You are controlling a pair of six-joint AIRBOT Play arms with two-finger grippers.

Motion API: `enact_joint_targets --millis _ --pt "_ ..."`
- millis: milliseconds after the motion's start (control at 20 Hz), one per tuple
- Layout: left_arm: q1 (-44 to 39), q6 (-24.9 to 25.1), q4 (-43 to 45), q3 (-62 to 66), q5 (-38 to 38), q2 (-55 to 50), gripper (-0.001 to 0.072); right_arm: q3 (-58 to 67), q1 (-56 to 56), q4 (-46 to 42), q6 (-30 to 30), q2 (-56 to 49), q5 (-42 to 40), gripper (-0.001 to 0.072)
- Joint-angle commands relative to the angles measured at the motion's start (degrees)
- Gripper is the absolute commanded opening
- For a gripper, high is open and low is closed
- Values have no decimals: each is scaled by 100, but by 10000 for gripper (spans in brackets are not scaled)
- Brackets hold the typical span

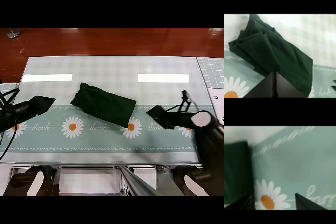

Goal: Fold the shirts.

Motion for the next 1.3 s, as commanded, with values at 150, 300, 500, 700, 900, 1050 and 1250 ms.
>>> enact_joint_targets --millis 150,300,500,700,900,1050,1250 --pt "-4 17 0 -2 0 0 26 595 1069 1871 -1661 -1808 -201 623" --pt "-7 -24 -81 -2 -138 0 26 1145 1102 1891 -1749 -2468 -116 623" --pt "-4 2 -87 -2 -184 -2 26 1725 1104 1886 -1950 -3084 190 622" --pt "-4 2 -87 -2 -166 -2 26 2645 1102 1862 -2452 -3508 804 19" --pt "-7 2 -90 -2 -173 -2 26 4677 1003 824 -2037 -3508 1692 19" --pt "-7 -4 -190 -2 -238 4 26 6822 905 -256 -1425 -3508 2730 19" --pt "-4 0 -214 -2 -299 0 26 8861 481 -1593 -813 -3504 3766 19"
